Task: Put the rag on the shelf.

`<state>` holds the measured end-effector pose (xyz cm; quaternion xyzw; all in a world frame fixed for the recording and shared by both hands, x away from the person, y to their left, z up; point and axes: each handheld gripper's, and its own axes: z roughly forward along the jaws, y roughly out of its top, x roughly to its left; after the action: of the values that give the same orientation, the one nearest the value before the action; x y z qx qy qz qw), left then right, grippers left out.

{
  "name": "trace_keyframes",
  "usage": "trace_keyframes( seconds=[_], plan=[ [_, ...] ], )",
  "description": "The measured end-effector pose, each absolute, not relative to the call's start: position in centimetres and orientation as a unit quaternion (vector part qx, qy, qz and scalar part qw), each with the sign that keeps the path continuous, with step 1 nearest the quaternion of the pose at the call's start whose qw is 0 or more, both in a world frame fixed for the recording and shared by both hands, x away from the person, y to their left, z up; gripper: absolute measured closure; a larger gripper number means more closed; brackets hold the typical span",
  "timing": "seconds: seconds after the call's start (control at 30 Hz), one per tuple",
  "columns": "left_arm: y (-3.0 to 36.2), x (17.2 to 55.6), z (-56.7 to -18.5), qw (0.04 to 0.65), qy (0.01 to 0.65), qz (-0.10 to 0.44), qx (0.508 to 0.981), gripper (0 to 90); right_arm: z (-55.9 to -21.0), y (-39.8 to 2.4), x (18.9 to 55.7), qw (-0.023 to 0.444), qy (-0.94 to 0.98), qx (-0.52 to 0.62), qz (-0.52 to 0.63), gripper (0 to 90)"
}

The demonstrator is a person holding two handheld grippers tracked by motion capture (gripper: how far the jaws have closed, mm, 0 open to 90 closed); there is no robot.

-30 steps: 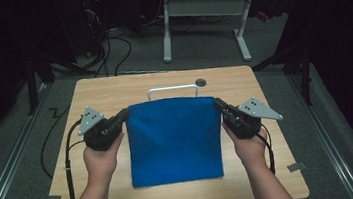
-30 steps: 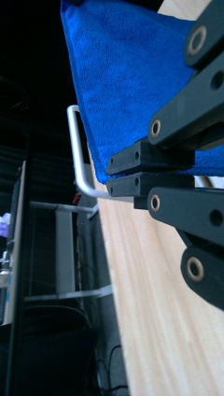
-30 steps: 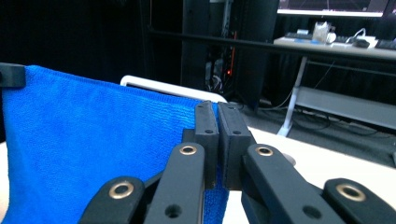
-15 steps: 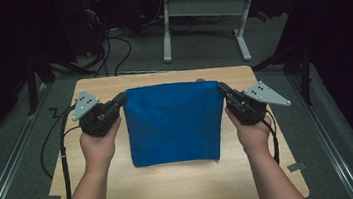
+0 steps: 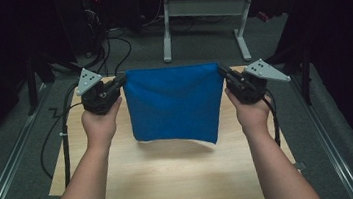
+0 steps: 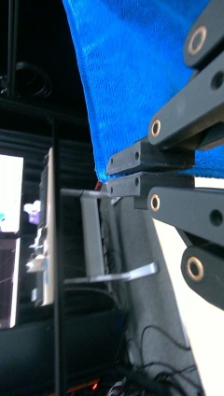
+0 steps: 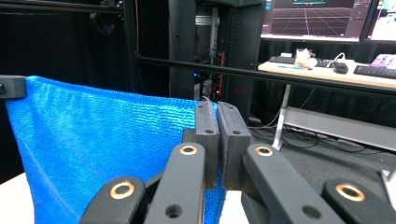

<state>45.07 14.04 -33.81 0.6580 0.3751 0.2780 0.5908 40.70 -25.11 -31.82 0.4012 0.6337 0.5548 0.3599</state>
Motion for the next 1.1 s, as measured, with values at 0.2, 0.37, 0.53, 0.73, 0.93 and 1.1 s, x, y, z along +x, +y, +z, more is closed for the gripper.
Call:
trace_keyframes(
  seconds=[0.2, 0.37, 0.53, 0.73, 0.93, 1.1],
  plan=[
    [13.6, 47.7, -33.5, 0.575, 0.383, 0.291, 0.662, 88.3, -31.6, -24.9, 44.1, 0.367, 0.636, 0.411, 0.540, 88.7],
    [13.3, 49.4, -33.2, 0.567, 0.389, 0.297, 0.662, 88.3, -32.0, -24.8, 46.1, 0.372, 0.647, 0.415, 0.520, 88.7],
    [12.5, 52.0, -34.4, 0.530, 0.401, 0.302, 0.684, 88.3, -33.3, -24.6, 49.4, 0.369, 0.666, 0.429, 0.487, 88.7],
    [12.0, 53.8, -37.1, 0.494, 0.414, 0.280, 0.711, 88.3, -35.2, -24.6, 51.3, 0.353, 0.680, 0.448, 0.460, 88.7],
    [12.3, 54.2, -39.7, 0.483, 0.422, 0.247, 0.727, 88.2, -37.6, -24.5, 52.2, 0.335, 0.698, 0.454, 0.440, 88.7],
    [12.4, 53.9, -41.5, 0.476, 0.423, 0.225, 0.737, 88.2, -39.7, -24.5, 52.1, 0.320, 0.705, 0.460, 0.434, 88.6]
  ],
)
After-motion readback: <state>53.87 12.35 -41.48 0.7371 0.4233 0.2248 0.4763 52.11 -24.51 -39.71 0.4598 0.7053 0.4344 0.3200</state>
